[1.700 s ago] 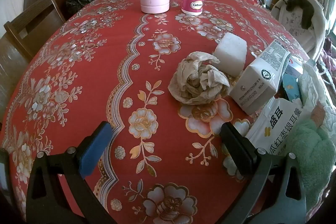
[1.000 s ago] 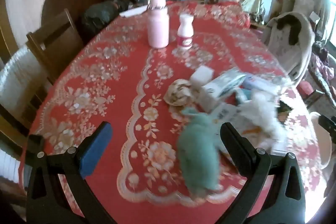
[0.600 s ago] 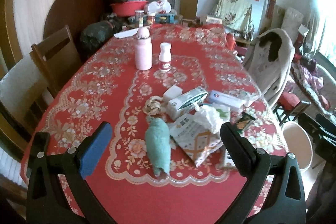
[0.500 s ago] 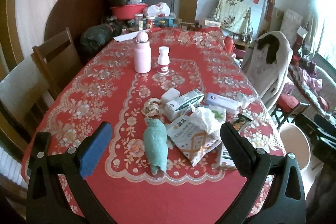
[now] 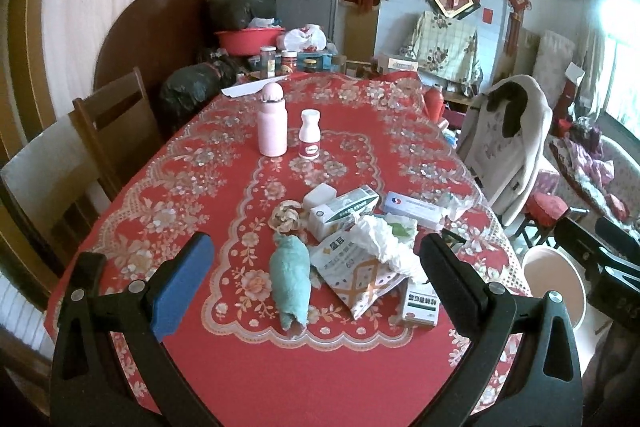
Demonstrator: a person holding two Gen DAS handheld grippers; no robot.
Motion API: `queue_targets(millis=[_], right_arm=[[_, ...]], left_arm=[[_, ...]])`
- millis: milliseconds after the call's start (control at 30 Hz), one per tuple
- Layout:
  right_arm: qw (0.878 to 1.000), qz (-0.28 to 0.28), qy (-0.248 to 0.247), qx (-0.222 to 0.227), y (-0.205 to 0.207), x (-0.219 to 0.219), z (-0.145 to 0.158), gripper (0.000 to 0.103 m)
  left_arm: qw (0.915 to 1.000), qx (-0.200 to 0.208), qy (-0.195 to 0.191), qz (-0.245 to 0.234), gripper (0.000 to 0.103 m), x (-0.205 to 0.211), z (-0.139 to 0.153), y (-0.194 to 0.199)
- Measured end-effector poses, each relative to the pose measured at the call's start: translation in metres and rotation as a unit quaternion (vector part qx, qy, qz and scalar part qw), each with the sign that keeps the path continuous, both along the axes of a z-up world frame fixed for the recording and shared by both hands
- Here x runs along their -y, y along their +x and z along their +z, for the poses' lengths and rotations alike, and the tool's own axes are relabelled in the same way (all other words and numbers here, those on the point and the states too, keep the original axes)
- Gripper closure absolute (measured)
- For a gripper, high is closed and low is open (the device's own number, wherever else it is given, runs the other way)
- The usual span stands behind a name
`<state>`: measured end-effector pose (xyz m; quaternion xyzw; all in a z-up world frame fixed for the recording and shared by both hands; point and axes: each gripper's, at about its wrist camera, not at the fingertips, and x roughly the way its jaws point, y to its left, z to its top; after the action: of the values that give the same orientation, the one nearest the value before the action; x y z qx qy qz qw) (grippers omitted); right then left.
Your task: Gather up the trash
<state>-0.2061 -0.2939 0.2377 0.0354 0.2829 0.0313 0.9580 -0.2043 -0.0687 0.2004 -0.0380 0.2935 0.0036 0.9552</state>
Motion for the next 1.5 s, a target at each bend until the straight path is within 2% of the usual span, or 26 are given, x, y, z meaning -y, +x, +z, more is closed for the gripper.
queue_targets(millis=[1500], right_arm=[[1.000, -0.006, 0.005, -0.001, -0.0006, 0.0089, 0.0047, 0.001]], left_arm=[[1.0000, 0.006, 0.001, 0.001, 0.001, 0.0092, 0.0053, -0.0038]])
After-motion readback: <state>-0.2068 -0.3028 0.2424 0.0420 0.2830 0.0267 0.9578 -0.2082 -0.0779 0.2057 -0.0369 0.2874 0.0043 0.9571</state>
